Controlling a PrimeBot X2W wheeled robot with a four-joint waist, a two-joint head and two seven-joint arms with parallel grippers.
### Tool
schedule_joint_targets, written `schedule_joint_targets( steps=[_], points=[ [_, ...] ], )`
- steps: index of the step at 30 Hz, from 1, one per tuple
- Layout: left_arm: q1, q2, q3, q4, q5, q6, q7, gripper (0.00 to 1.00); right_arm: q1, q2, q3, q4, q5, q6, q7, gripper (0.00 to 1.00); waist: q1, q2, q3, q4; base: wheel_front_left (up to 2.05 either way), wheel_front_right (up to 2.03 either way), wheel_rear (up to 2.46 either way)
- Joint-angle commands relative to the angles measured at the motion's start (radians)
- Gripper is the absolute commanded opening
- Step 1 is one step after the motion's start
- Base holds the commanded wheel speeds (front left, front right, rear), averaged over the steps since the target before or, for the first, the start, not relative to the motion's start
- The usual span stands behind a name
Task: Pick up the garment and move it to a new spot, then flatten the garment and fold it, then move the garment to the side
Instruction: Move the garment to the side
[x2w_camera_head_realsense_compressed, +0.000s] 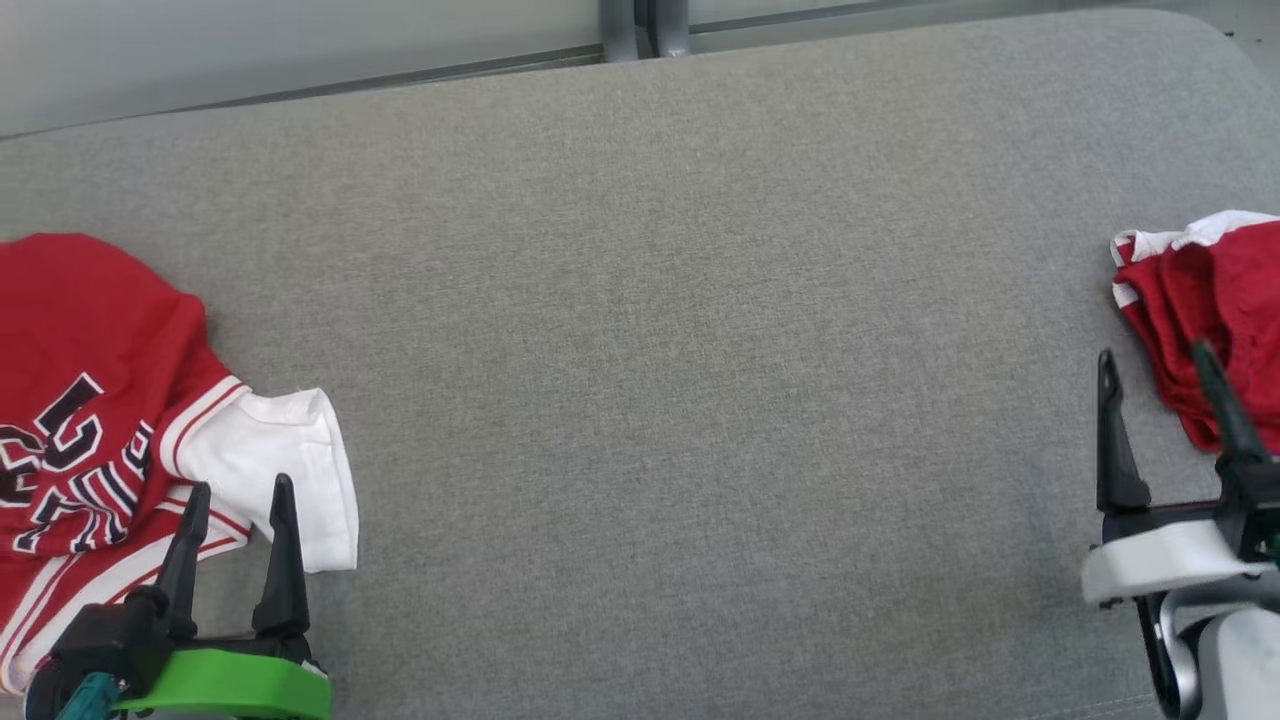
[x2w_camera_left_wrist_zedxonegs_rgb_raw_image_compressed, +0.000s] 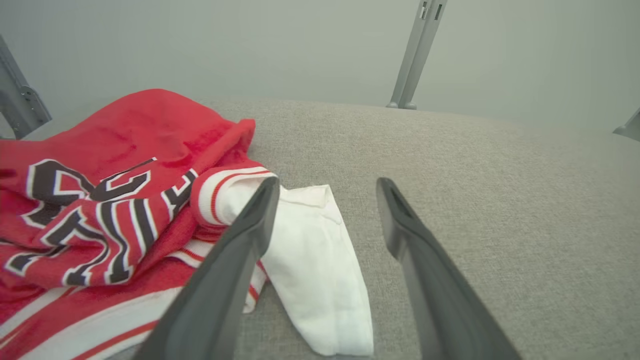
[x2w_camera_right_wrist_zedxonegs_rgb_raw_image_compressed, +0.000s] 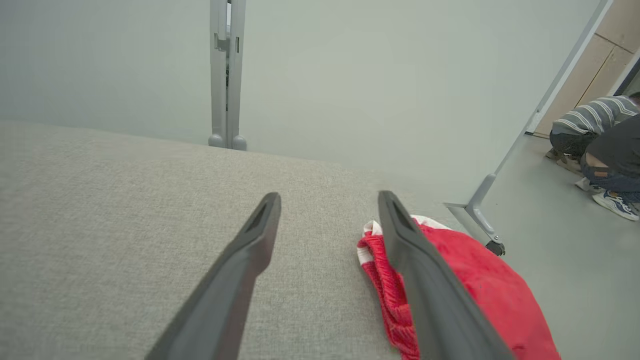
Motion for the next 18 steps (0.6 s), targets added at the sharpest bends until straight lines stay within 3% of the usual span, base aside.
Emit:
schedule_joint_targets(
  steps=[1,8,18],
  points=[
    [0.012,-0.004,0.001,0.005,0.005,-0.005,-0.001,1.00,0.019,-0.003,0.000,0.001,-0.012,-0.002,-0.007,1.00,0.0000,0.0023,-0.047,0.044,0.00,0.00,0.00],
    [-0.001,-0.023,0.026,0.052,0.001,-0.009,0.000,1.00,0.097,0.038,-0.030,-0.020,0.013,-0.002,-0.007,1.00,0.0000,0.0023,-0.071,0.101,0.00,0.00,0.00],
    [0.018,-0.052,0.051,0.068,0.012,-0.014,0.000,1.00,0.114,0.044,-0.022,0.027,0.063,-0.002,-0.007,1.00,0.0000,0.0023,-0.097,0.165,0.00,0.00,0.00]
  ],
)
